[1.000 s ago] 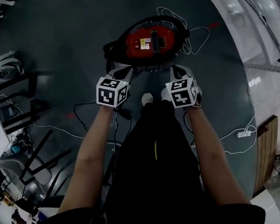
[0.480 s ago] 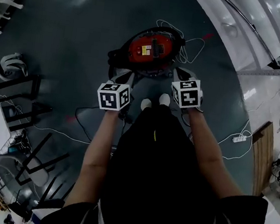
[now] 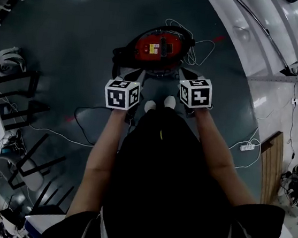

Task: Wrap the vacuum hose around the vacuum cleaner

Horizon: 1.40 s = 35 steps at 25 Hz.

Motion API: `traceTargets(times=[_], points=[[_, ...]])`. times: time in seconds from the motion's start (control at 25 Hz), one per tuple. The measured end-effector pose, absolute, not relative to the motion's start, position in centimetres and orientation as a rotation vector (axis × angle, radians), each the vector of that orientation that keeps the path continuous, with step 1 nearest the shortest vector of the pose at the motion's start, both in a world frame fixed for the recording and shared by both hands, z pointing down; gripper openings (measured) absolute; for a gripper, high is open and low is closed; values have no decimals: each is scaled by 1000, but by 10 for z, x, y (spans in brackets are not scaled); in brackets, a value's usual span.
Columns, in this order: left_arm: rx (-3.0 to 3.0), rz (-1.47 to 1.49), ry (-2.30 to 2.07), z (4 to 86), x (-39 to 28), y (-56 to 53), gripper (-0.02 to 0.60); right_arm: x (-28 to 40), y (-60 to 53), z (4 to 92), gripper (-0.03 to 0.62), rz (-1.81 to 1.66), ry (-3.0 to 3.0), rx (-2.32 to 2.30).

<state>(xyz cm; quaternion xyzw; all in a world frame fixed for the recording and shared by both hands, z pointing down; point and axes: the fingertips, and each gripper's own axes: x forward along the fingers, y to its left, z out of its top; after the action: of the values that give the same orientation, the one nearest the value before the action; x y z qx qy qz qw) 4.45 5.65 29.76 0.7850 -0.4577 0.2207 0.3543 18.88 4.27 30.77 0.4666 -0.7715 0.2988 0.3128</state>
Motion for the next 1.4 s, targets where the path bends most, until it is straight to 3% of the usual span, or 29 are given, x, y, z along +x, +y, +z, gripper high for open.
traceTargets(times=[1.4], points=[[2001, 681, -1146, 316, 48, 56, 9, 154, 38, 308, -5, 777, -2056, 1166]])
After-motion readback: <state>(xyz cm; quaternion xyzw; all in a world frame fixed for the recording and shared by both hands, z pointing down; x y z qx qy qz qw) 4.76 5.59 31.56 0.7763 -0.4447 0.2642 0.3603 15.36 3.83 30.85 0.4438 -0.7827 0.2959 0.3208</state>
